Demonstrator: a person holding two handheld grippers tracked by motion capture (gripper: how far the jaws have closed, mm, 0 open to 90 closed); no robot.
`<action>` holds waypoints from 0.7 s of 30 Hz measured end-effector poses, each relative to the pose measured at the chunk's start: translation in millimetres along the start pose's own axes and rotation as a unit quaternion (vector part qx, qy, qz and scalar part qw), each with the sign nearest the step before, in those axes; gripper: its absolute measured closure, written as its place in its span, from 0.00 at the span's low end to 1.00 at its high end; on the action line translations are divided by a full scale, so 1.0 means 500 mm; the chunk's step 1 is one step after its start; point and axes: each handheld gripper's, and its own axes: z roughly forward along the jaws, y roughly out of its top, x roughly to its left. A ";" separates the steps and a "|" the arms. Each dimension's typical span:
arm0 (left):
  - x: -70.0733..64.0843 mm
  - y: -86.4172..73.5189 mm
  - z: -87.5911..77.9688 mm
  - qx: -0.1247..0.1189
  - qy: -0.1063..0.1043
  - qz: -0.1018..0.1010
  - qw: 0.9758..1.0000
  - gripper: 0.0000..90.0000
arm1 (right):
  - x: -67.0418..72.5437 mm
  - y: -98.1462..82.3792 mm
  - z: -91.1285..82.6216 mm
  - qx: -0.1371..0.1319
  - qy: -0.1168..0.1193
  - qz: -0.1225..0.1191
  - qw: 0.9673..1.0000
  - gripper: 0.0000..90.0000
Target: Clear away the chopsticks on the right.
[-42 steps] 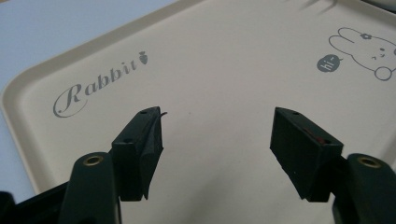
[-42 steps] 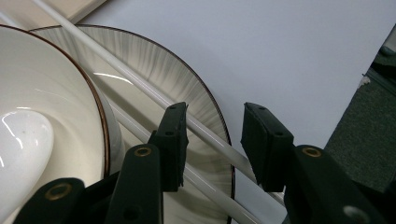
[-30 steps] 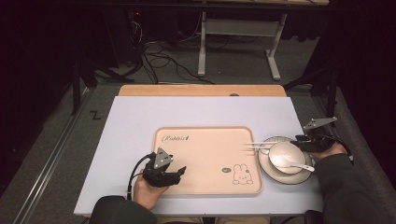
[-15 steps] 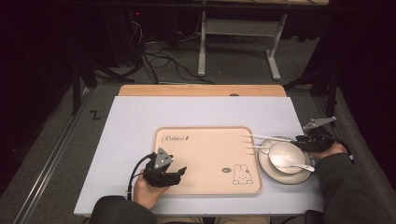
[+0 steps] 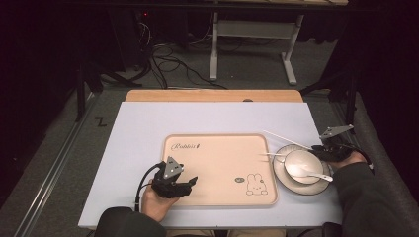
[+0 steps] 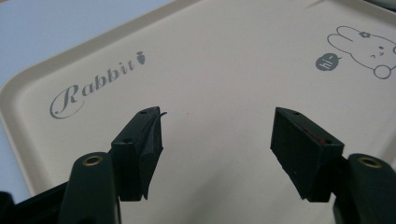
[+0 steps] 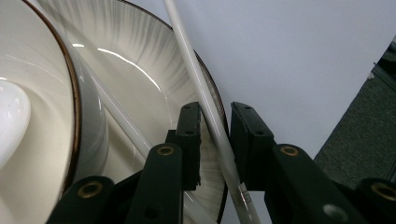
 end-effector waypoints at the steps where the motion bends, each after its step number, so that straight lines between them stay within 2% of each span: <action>1: 0.000 0.000 0.000 0.000 -0.001 0.000 1.000 0.38 | -0.001 -0.001 0.000 0.002 -0.001 -0.006 1.000 0.83; 15: -0.002 -0.001 0.001 0.000 -0.001 0.002 1.000 0.38 | -0.003 -0.002 -0.002 -0.003 -0.006 -0.021 1.000 0.90; 21: -0.002 -0.001 0.002 0.000 0.000 0.002 1.000 0.38 | -0.003 -0.004 -0.004 -0.006 -0.006 -0.017 1.000 0.92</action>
